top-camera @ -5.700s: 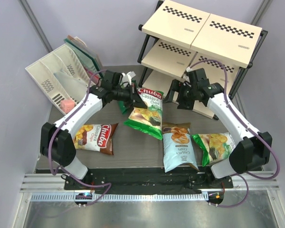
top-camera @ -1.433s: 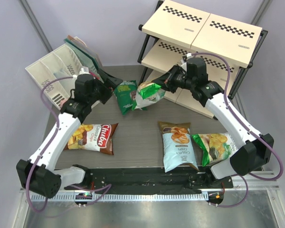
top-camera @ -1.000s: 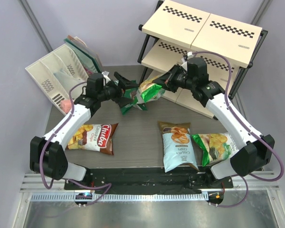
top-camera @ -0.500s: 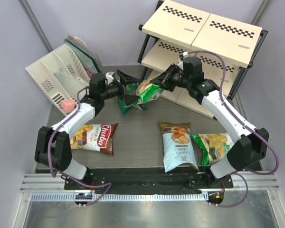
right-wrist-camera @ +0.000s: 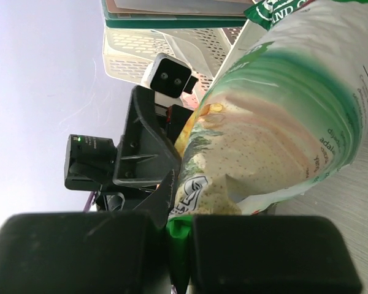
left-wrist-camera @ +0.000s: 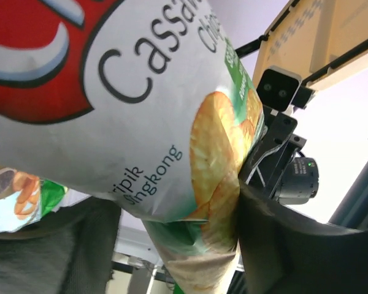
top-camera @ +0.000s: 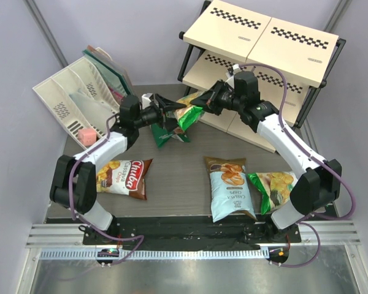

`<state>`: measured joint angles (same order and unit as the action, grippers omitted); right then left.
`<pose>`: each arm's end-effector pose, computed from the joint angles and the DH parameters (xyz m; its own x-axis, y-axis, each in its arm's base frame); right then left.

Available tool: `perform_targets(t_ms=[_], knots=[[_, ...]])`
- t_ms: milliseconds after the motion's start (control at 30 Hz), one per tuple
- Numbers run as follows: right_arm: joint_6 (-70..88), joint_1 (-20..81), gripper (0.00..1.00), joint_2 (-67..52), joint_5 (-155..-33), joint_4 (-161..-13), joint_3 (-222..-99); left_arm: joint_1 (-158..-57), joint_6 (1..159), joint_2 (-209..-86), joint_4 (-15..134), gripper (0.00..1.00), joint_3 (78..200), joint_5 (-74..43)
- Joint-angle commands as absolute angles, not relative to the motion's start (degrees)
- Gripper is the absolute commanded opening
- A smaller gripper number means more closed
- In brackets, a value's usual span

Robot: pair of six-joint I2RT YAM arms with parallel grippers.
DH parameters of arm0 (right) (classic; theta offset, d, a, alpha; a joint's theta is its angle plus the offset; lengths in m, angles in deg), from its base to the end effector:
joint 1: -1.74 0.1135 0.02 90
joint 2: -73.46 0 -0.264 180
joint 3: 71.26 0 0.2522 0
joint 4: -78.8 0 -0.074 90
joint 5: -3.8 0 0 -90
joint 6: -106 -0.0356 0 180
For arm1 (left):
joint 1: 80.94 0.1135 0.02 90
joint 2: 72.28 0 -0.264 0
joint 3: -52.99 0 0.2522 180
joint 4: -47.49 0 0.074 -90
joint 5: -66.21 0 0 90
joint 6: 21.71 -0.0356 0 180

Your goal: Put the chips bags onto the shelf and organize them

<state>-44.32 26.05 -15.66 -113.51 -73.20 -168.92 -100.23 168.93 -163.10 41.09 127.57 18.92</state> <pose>0.3259 0.1651 0.3797 -0.8106 0.4809 -0.3341 -0.1126 0.4319 0.8949 0.3362 -0.1432 0.2898 -0.8287 -0.4751 0.2958 -0.3198 -0.0318 -0.9469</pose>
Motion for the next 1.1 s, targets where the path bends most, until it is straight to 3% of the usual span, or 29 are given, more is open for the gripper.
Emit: perform_targets(t_ms=[0,100,333,500,533,667,767,1067], knots=[[-46.4,26.9,0.01,-14.8,-117.6,-80.9,-170.6,-100.7,169.9,-164.5,35.2,0.5,129.2,20.1],[-46.2,26.9,0.01,-14.1,-117.8,-80.8,-169.7,-100.7,169.9,-164.9,35.1,0.25,129.9,20.0],[-46.1,26.5,0.01,-13.1,-118.8,-80.9,-167.8,-100.7,163.7,-165.0,44.3,0.0,135.1,19.7],[-46.4,26.1,0.02,-14.3,-121.0,-81.1,-168.3,-100.8,150.4,-164.8,58.1,0.0,142.3,17.0],[-46.6,26.1,0.06,-14.5,-121.1,-81.0,-168.2,-100.7,148.6,-164.8,63.0,0.0,144.9,16.4],[-48.4,26.0,0.48,-15.5,-121.4,-82.4,-168.3,-100.7,142.1,-165.4,70.7,0.0,149.9,14.3],[-51.1,26.3,0.63,-16.4,-121.9,-85.7,-167.8,-100.8,141.7,-165.6,70.9,0.0,150.2,14.1],[-52.6,28.6,0.69,-19.3,-119.0,-86.1,-169.3,-101.8,141.0,-163.8,69.3,0.0,150.0,12.8]])
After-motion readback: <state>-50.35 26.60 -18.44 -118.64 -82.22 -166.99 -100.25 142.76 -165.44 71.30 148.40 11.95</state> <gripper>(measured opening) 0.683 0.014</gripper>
